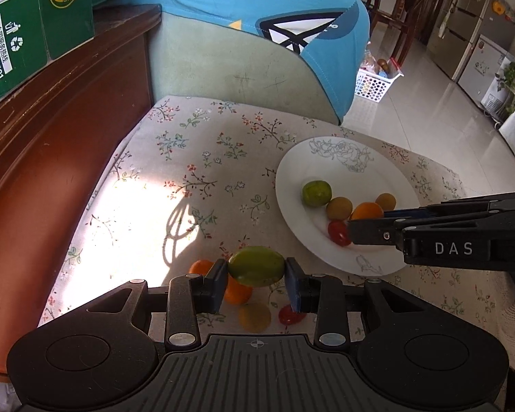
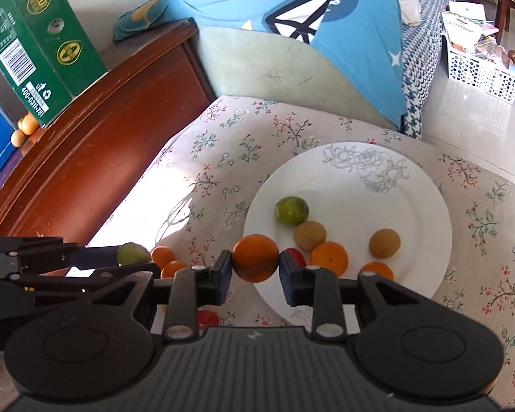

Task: Organize fruits
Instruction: 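Lower the mandarin and lime onto the plate and open both grippers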

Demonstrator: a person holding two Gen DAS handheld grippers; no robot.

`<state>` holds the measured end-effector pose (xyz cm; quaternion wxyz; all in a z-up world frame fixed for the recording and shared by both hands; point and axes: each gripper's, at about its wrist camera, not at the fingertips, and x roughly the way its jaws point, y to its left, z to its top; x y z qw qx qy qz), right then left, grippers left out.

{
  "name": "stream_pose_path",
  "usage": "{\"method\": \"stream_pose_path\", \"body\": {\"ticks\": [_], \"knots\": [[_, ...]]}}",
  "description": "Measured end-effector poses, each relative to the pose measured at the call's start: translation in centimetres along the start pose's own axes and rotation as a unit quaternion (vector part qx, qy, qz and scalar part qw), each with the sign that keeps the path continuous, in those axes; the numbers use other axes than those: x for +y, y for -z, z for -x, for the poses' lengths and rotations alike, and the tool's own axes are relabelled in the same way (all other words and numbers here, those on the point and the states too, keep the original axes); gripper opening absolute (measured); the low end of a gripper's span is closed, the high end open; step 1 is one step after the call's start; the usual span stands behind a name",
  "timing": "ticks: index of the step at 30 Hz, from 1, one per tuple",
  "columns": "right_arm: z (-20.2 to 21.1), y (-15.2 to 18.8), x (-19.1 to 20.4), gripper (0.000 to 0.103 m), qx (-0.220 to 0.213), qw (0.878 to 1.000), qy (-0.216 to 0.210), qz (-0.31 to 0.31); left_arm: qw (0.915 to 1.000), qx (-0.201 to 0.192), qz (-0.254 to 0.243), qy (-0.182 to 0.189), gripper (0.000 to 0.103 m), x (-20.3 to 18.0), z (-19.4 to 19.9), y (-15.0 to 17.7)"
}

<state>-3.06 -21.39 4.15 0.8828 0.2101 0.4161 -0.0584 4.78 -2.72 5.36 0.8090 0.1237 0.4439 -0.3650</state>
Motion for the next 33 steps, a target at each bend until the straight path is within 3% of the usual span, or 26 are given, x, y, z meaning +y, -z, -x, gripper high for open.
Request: {"method": "stream_pose_path", "body": {"ticks": [16,31,33], "knots": [[0.3,-2.0,-6.6,0.030,-0.020,0.995,0.045,-0.090,0.9996,0.011,-0.001,0.025,0.033,-4.5,-3.3,-2.6],[-2.0,-1.6,-6.8,0.030,-0.004,0.993,0.047,-0.107,0.9993,0.035,0.014,-0.004,0.033,-5.5,-7.0,-3.4],[-2.1,-1.5,-6.9,0.034,-0.007,0.992,0.053,-0.111,0.9991,0.038,0.019,-0.002,0.033,-5.6,-7.3,-3.4]]}}
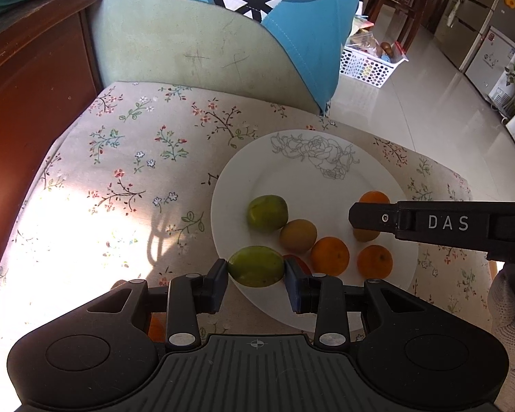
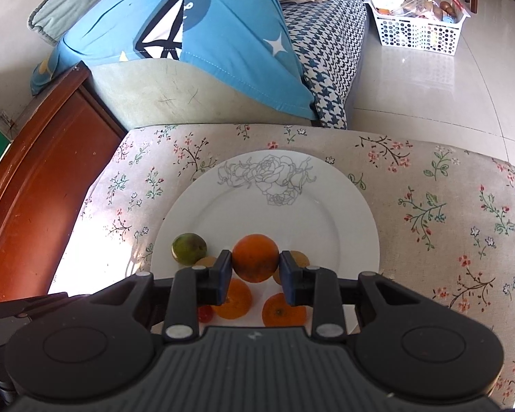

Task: Organize fruits
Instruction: 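Lower the mandarin and lime onto the plate and open both grippers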

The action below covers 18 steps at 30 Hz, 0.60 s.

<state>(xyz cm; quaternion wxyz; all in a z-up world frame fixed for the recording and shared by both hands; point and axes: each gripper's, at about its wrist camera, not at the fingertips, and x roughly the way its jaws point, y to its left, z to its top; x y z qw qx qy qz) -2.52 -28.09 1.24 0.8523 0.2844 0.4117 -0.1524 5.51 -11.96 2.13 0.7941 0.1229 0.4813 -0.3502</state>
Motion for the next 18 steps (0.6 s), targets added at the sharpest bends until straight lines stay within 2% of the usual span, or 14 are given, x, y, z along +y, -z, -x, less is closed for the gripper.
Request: {"method": "stream_pose_path", "body": {"ticks": [4,7,8,10,13,18], "knots": [[0.3,0.0,0.0,0.034,-0.005,1.000,0.002,-0.002,1.0000,0.000,0.004,0.005,0.035,-0.1,-0.2,-0.1],[0.6,0.0,0.2,0.034,-0.012,1.000,0.004,-0.002,0.9999,-0.008,0.013,0.002,0.056,-0.1,0.3,-0.1],[0.8,-0.1,0.3,0.036,-0.014,1.000,0.003,-0.002,0.9998,-0.012,0.015,0.001,0.058,0.0,0.6,-0.2],[1.0,-0.1,0.4,0.039,-0.019,1.000,0.004,-0.002,0.9998,-0.016,0.015,-0.004,0.059,0.2,1.0,-0.3],[1.2,0.0,0.7,0.042,-0.019,1.000,0.002,0.000,0.9995,-0.018,0.018,-0.019,0.069,0.6,1.5,-0.3],[1.1,0.5,1.7,0.044,-0.010,1.000,-0.009,0.015,0.9990,-0.014,0.030,-0.031,0.072,2.0,2.3,-0.2]]}}
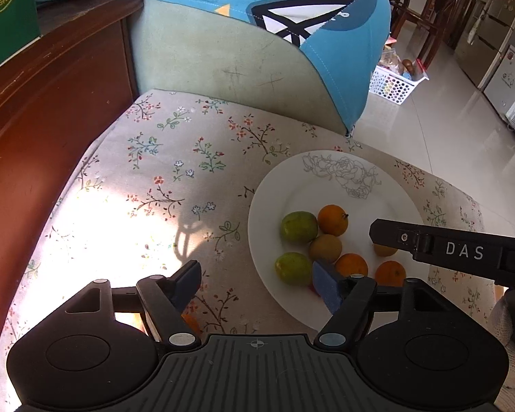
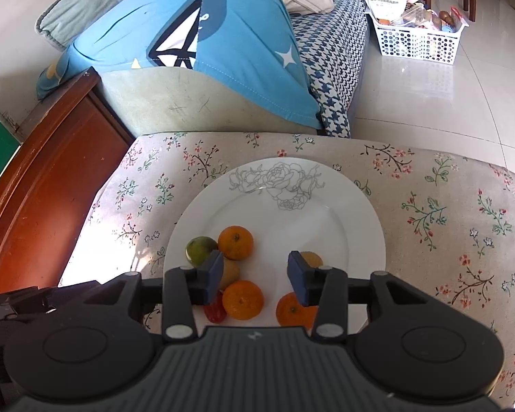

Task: Organize fruits
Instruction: 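Lower the mandarin and lime onto the plate and open both grippers, then move both open grippers back to the fruit left on the cloth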

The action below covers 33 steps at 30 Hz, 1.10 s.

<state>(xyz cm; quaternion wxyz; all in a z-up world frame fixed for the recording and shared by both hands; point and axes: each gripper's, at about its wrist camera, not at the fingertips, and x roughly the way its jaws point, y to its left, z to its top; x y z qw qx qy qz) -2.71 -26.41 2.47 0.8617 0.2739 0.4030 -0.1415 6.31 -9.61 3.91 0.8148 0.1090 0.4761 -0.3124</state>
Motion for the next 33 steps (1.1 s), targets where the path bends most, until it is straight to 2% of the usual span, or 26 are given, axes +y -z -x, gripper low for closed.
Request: {"method": "stream_pose_path", "body": {"ticks": [14,23,33], "knots": [[-0.4,2.9,4.1,0.047,0.032,0.996,-0.025,0.079,0.9993,0.012,-0.002,-0.034,0.076,3.7,1.3,1.8],[-0.7,5.4,6.7,0.047,0.057,0.986,-0.058,0.143,0.9979,0.017,0.023,-0.059,0.080,6.5,1.5,2.2],[-2.0,8.5,8.6,0.046,0.084,0.975,-0.071,0.194,0.9943,0.045,0.076,-0.059,0.080,8.0,-0.6,2.5]]}}
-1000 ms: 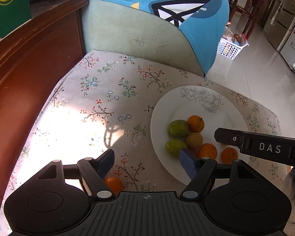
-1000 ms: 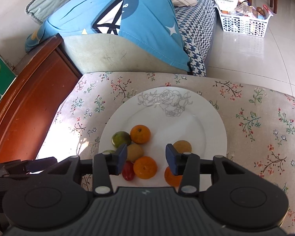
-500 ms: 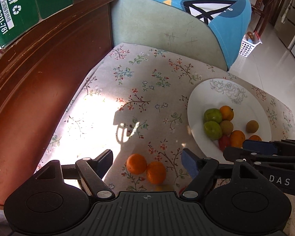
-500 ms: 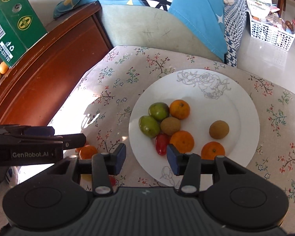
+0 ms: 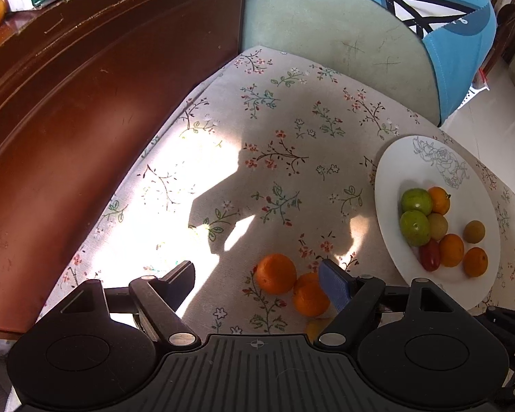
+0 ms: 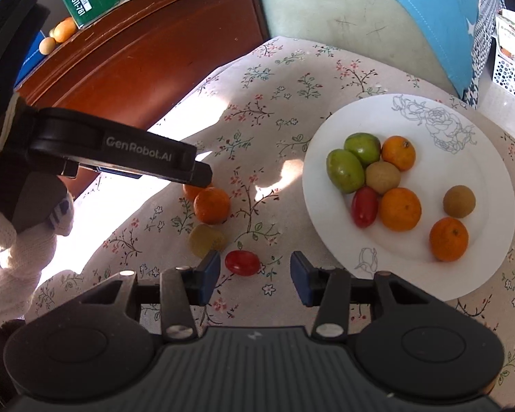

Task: Organize fruits
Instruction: 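Move both open grippers back to the fruit left on the cloth, then grasp a red tomato with the right gripper while the left grasps a mandarin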

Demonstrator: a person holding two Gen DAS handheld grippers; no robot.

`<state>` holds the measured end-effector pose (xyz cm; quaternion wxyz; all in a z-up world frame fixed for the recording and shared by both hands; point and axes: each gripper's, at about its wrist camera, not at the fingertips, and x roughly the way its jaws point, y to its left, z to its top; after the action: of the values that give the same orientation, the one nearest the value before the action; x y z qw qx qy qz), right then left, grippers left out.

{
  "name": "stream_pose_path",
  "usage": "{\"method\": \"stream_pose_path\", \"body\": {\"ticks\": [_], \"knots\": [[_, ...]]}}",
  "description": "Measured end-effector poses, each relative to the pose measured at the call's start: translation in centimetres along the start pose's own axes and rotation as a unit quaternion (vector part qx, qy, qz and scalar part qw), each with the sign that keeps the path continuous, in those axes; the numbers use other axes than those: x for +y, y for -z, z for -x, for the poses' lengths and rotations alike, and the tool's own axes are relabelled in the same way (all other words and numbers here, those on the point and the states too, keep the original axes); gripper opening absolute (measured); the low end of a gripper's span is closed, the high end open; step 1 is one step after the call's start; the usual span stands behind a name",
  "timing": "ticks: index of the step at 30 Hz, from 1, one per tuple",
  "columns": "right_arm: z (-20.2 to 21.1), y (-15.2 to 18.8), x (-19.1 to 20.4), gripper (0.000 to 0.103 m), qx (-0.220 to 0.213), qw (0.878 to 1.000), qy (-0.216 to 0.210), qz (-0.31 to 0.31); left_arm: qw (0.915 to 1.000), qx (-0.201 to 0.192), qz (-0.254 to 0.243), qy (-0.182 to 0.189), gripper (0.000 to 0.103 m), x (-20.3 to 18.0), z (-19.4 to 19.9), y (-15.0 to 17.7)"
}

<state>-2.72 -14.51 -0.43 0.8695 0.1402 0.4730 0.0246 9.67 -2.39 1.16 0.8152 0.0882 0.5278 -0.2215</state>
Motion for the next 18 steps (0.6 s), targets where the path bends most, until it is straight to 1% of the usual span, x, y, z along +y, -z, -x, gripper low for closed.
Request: {"method": "stream_pose_path", "body": {"ticks": [5,11,16,18], "knots": [[-0.6,0.3,0.2,0.046,0.004,1.000,-0.004,0.002,0.9997,0.014,0.018,0.003,0.080,-0.2,-1.0,0.1],[-1.2,0.7,0.4,0.045,0.010,1.000,-0.004,0.004,0.9988,0.015,0.046,0.009,0.080,0.0,-1.5,0.0],[-1.5,0.8,0.7,0.040,0.005,1.000,-0.001,0.014,0.9972,0.013,0.072,0.015,0.080,0.4,-1.6,-0.1],[-1.6,0.8,0.8,0.036,0.005,1.000,0.001,0.016,0.9964,0.009,0.083,0.014,0.080,0.7,-1.5,-0.1]]}}
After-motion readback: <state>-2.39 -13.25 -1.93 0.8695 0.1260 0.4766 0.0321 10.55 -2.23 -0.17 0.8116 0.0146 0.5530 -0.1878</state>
